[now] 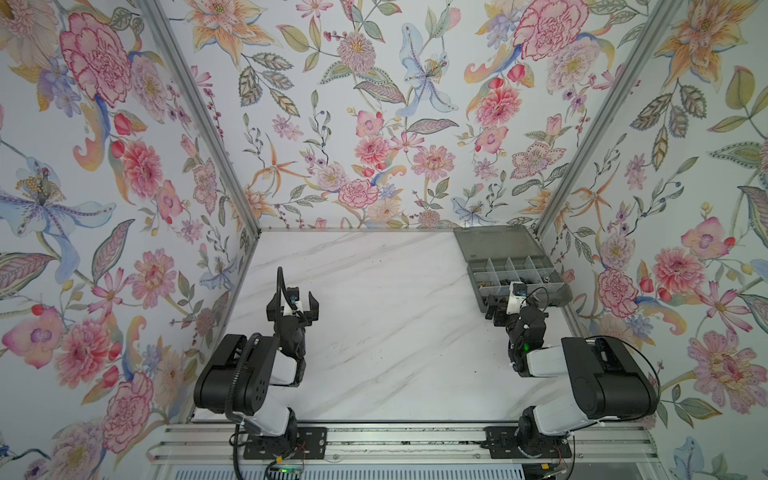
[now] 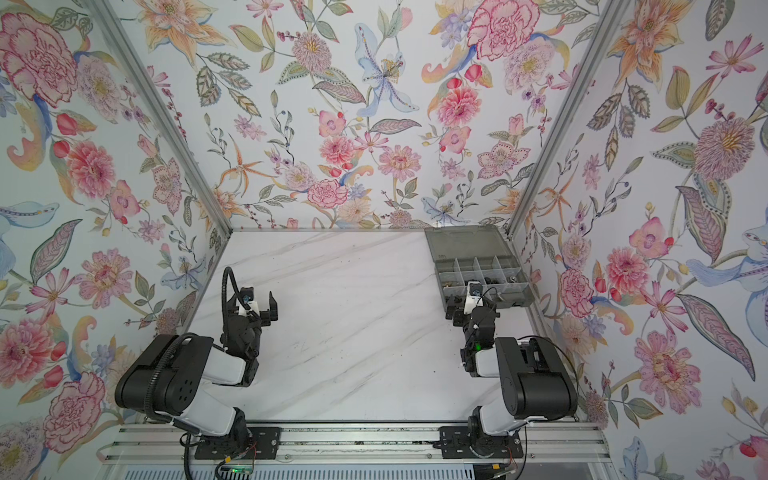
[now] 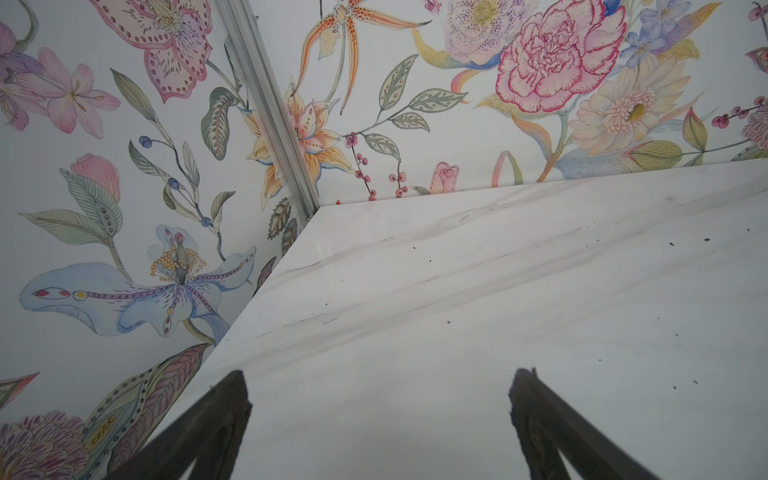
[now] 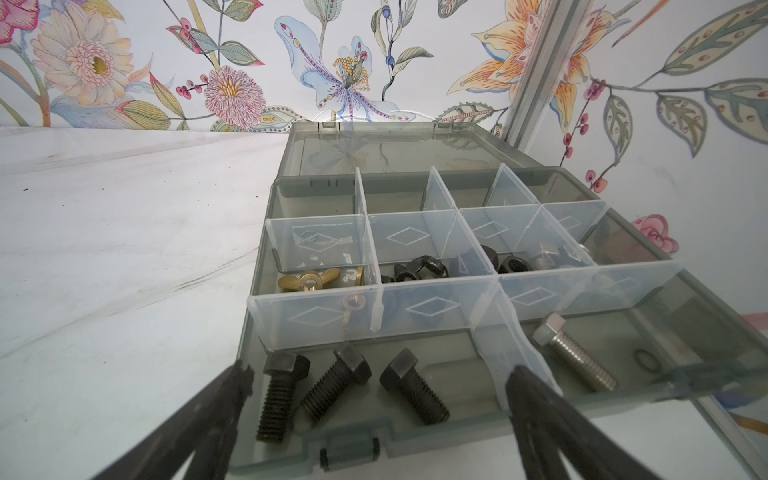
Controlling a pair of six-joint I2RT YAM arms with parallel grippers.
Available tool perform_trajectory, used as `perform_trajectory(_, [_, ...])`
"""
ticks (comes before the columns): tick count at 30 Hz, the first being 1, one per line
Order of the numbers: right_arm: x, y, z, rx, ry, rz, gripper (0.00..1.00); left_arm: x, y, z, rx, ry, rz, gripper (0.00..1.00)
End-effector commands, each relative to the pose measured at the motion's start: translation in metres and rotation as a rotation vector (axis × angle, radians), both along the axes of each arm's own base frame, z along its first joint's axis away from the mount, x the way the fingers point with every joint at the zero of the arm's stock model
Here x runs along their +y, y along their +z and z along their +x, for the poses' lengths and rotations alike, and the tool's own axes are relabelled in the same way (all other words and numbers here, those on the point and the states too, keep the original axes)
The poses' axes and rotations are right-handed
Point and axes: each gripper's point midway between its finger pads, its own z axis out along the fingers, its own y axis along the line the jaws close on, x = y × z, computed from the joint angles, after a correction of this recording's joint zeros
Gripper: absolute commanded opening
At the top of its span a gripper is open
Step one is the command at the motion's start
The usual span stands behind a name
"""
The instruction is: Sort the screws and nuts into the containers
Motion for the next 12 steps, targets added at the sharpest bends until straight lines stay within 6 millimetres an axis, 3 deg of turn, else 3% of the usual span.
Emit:
perform_trajectory(1, [0.0011, 0.0088, 0.0061, -0.032, -0.003, -0.004, 0.99, 0.0067, 0.0126, 0.0037, -0.043, 0.033, 0.001, 1.0])
perform_trajectory(12, [0.0011, 0.008, 0.0059, -0.029, -0.003, -0.005, 0.99, 0.0073, 0.0126, 0.0031, -0.043, 0.035, -0.001, 0.99])
